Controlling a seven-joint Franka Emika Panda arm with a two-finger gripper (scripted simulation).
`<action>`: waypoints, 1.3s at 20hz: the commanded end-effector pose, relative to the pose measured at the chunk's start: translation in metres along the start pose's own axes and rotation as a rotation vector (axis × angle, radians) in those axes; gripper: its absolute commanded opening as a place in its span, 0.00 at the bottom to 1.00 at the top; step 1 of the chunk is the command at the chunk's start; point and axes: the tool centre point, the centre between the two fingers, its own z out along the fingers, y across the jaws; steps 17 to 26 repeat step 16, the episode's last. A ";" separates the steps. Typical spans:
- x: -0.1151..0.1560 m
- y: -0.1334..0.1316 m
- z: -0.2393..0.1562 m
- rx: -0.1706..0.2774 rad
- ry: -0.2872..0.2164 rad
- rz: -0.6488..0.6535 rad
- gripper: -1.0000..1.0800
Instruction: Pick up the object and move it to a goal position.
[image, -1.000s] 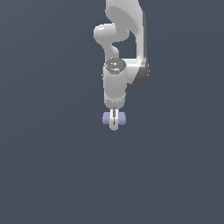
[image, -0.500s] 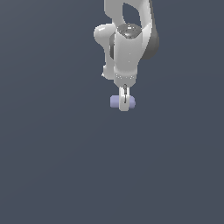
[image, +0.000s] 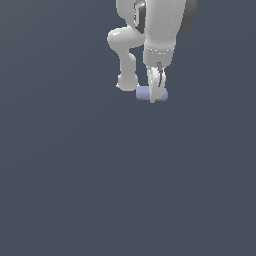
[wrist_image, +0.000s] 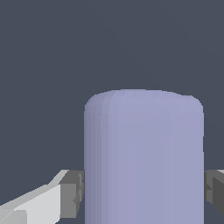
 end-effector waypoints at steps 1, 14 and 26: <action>-0.009 0.009 -0.020 0.000 0.002 0.001 0.00; -0.035 0.030 -0.074 -0.002 -0.001 -0.002 0.00; -0.036 0.031 -0.075 -0.002 -0.001 -0.002 0.00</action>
